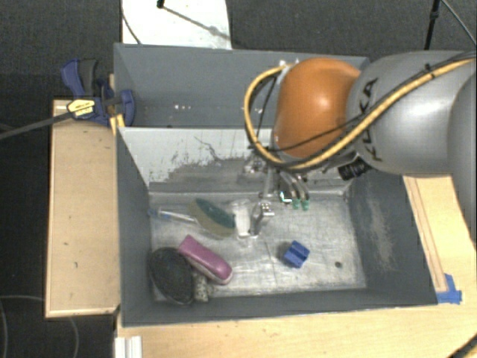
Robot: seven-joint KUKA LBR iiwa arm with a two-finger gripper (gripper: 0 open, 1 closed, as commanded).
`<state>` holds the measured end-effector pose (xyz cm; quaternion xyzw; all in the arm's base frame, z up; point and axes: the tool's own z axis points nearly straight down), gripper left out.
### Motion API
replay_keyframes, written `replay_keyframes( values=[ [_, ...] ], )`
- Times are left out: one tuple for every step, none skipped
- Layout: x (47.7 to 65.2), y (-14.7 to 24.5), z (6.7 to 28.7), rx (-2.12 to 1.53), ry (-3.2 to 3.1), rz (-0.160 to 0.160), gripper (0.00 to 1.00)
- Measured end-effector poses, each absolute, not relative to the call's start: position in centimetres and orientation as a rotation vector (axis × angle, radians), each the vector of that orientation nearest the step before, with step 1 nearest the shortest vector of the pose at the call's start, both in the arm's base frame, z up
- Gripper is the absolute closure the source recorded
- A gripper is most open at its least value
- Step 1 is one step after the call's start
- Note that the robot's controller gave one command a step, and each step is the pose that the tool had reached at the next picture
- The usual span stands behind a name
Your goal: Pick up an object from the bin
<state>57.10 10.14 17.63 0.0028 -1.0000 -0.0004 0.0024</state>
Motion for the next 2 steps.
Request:
replay_keyframes(
  values=[
    [58.9, 14.8, 8.1, -0.099, -3.144, -0.003, 0.00],
    [59.1, 16.0, 10.1, -0.473, -3.112, -0.004, 0.00]
  ],
)
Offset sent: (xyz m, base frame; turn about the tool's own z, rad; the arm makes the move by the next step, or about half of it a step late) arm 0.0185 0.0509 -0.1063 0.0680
